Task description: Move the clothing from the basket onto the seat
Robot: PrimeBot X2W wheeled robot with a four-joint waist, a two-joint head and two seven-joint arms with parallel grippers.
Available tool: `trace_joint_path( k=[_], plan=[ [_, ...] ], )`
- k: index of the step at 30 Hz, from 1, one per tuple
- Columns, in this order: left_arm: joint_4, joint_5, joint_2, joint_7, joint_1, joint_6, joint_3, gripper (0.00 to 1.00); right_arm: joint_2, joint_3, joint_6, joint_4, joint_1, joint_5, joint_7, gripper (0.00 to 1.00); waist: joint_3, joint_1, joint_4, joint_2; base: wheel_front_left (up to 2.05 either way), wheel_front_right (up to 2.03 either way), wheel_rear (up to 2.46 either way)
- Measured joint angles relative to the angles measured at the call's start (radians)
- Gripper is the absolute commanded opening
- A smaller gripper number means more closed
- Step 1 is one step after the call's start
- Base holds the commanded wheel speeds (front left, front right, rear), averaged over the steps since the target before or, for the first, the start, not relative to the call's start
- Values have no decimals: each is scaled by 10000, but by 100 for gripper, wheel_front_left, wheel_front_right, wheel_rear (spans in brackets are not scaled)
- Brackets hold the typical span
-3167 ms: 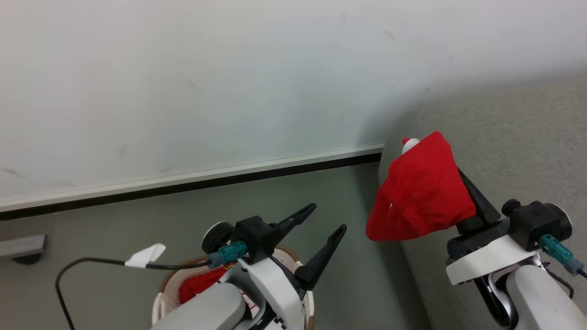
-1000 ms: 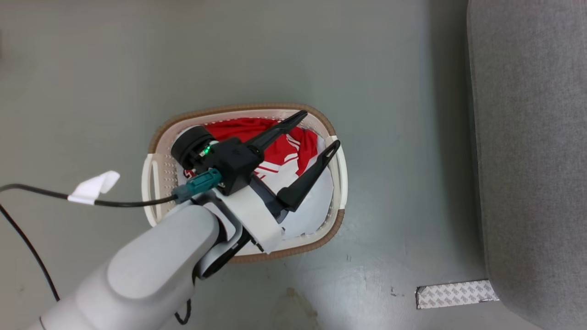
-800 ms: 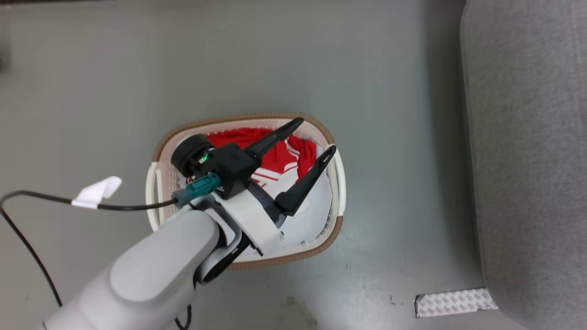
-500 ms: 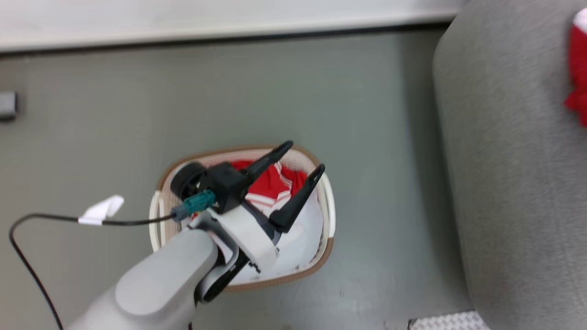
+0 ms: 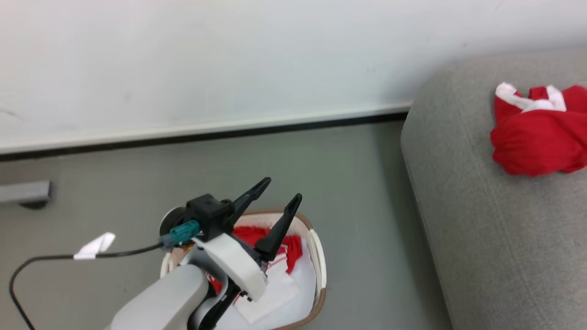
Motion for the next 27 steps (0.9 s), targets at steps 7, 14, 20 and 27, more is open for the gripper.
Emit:
trace_joint_path(
  k=[7,14,20,27],
  plan=[
    [-113,-113,-23,-56,656,307,685,100,38,-307,0,-1313,615,-29,-1143,100,-1132,-1,227,0,0,0,0],
    [-307,-12,238,-58,1677,851,1941,100,1080,-1041,-2,-2282,1359,-403,-2449,100,-1962,0,713,0,0,0,0],
    [-374,357,345,-58,2480,1170,3009,100,2038,-1933,-2,-2824,2222,-1417,-3789,100,-2271,0,1233,0,0,0,0],
    [-558,907,96,-58,3657,1402,4665,100,3737,-3083,-2,-2951,3740,-2581,-4510,100,-2522,2,1699,0,0,0,0]
  ],
)
